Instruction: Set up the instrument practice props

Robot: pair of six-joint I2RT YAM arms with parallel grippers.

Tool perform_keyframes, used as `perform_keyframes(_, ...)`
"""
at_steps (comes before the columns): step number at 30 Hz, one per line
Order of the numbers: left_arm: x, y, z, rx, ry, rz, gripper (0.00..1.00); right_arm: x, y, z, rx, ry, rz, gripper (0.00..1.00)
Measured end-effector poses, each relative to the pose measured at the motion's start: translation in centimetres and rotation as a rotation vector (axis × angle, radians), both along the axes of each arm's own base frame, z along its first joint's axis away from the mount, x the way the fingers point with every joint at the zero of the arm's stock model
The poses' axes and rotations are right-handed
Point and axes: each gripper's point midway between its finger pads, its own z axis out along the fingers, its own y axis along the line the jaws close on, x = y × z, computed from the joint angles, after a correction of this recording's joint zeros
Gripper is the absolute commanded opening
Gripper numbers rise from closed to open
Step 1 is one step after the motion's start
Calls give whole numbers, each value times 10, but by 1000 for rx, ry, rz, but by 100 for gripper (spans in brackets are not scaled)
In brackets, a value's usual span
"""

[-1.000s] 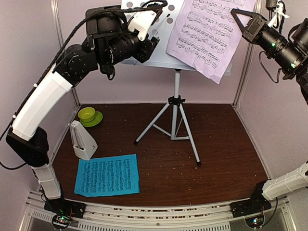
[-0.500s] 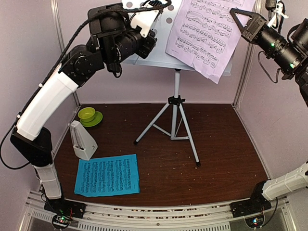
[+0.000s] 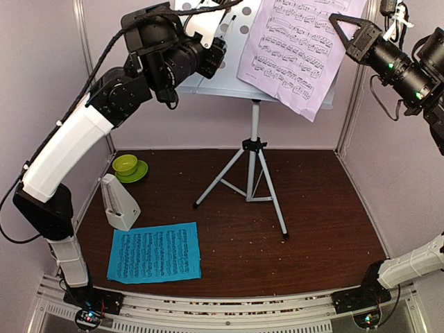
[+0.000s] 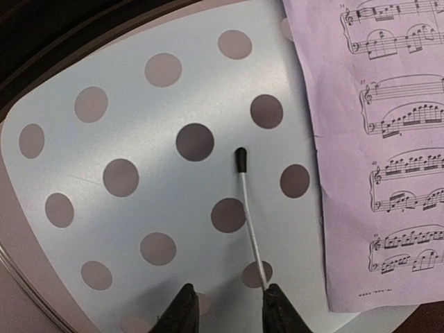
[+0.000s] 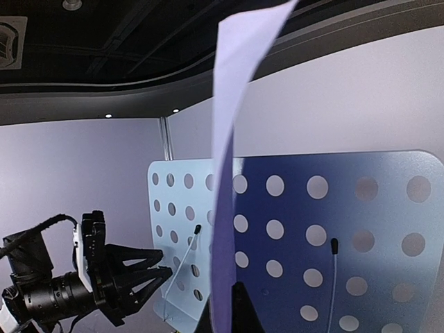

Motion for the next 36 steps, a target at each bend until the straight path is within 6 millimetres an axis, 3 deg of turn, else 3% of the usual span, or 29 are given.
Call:
perform_keyframes(9, 1, -17, -16, 18, 16, -50, 37, 3, 1, 1, 2, -7, -2, 0)
perform_keyframes(15, 4, -12, -13, 1, 6, -9, 30, 6, 4, 0, 3, -8, -3, 0)
perform_keyframes(22, 12, -6, -13, -20, 11, 24, 30, 8, 5, 0, 6, -9, -4, 0)
perform_keyframes(27, 16, -3, -16, -42, 24, 29, 20, 9, 6, -2, 6, -8, -4, 0)
perform_keyframes(32, 17, -5, -18, -52, 33, 20, 2, 11, 8, -4, 4, -4, -4, 0)
perform_keyframes(36, 17, -9, -20, -47, 36, 4, 0, 11, 8, -3, 10, -8, -3, 0)
